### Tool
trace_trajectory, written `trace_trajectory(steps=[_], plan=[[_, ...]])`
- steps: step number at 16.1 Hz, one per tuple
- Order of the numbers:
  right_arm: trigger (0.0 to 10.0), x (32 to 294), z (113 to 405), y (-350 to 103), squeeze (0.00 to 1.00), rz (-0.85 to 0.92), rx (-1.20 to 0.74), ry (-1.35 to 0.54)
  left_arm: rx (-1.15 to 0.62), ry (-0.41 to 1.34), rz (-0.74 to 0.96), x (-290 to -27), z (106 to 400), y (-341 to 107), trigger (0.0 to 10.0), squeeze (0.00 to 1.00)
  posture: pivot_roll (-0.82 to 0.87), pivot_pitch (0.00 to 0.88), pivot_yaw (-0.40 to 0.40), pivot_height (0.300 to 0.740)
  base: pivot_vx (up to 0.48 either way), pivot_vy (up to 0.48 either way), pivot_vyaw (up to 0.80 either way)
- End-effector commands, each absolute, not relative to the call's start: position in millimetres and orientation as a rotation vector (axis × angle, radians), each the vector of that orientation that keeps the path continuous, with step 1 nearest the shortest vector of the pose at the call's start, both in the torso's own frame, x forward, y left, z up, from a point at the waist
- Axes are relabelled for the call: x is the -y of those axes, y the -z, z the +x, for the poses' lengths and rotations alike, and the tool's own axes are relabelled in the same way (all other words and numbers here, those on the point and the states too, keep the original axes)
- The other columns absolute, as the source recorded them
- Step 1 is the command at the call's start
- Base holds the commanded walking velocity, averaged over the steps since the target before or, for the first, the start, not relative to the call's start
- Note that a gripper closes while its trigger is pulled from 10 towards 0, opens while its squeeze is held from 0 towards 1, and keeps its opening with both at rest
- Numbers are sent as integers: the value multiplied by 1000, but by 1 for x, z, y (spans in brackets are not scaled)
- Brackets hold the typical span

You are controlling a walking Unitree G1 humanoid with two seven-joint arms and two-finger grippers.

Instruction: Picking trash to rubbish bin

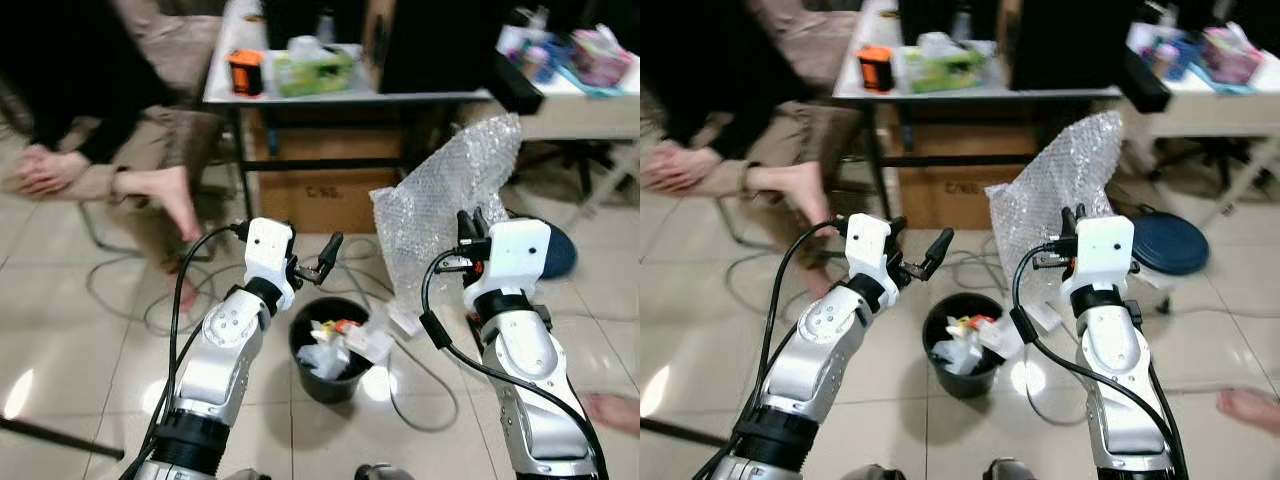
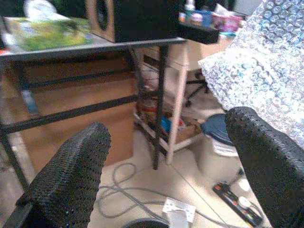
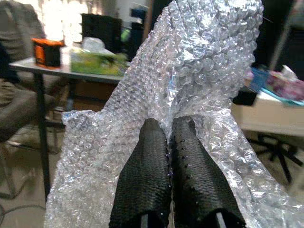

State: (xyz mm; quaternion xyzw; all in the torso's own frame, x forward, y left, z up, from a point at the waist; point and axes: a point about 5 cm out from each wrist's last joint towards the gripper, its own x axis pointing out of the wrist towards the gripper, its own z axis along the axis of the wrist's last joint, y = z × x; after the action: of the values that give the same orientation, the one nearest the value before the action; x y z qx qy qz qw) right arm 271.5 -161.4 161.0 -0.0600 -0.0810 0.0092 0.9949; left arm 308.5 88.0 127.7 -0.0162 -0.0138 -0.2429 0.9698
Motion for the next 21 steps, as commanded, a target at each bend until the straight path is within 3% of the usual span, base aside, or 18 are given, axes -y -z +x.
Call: trace_trajectory(steps=[1, 15, 21], plan=[[0, 164, 271, -159, 0, -112, 163, -2, 31, 508, -17, -86, 309, -128, 10000, 0, -119, 82, 9, 740, 0, 0, -800], [0, 159, 269, -156, 0, -96, 167, 8, 17, 540, 20, -86, 308, -126, 10000, 0, -111, 92, 30, 740, 18, 0, -800], [0, 157, 268, -156, 0, -100, 177, -1, 7, 532, 32, -87, 309, -125, 10000, 0, -111, 91, 34, 740, 355, 0, 0]])
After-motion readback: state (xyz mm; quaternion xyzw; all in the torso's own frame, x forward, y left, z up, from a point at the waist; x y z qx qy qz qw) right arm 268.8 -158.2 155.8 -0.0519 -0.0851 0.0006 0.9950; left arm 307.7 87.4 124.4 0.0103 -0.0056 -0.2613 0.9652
